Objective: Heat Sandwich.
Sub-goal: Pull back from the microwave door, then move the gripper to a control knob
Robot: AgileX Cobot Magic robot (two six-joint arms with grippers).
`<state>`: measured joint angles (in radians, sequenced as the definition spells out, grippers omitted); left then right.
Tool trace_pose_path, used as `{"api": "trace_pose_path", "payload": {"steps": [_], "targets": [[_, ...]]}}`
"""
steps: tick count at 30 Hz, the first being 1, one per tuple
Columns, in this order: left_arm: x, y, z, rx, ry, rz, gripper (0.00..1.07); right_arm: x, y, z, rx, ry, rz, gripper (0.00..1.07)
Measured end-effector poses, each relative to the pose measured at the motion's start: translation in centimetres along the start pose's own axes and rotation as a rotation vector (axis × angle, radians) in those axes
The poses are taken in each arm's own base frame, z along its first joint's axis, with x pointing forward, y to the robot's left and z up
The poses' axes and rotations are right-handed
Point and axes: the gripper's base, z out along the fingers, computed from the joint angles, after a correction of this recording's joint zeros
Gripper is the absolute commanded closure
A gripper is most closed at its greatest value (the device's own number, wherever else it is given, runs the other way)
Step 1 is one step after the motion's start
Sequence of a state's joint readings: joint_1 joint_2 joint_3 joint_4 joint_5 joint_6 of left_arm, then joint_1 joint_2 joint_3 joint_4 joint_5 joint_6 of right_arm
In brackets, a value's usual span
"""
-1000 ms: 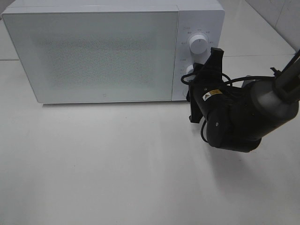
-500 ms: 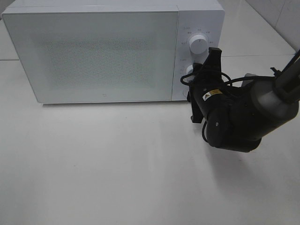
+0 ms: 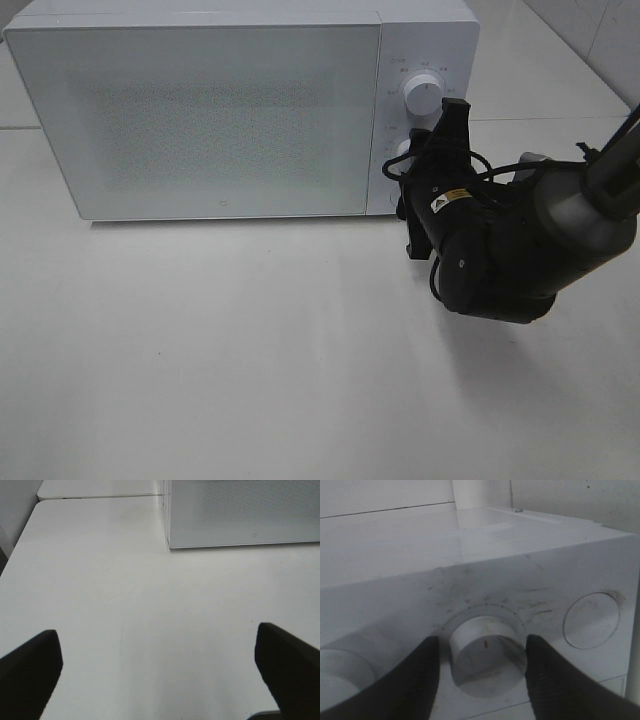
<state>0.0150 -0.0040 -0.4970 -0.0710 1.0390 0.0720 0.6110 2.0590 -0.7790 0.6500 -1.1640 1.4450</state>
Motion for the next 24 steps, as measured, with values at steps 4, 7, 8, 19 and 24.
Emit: {"api": "trace_pose_path", "payload": {"steps": [4, 7, 8, 19, 24], "targets": [[0.0, 0.0, 0.0, 0.000, 0.000, 0.000, 0.06, 0.2, 0.2, 0.0, -0.021, 0.013, -0.006, 0.32], [0.0, 0.0, 0.0, 0.000, 0.000, 0.000, 0.06, 0.3, 0.3, -0.1, -0.030, 0.020, -0.009, 0.29], [0.0, 0.0, 0.0, 0.000, 0.000, 0.000, 0.06, 0.3, 0.3, -0.1, -0.028, 0.020, -0.009, 0.30], [0.0, 0.0, 0.0, 0.000, 0.000, 0.000, 0.06, 0.2, 0.1, -0.3, -0.028, 0.031, -0.023, 0.32], [0.0, 0.0, 0.0, 0.000, 0.000, 0.000, 0.06, -0.3, -0.3, -1.2, -0.005, 0.041, -0.049, 0.32]]}}
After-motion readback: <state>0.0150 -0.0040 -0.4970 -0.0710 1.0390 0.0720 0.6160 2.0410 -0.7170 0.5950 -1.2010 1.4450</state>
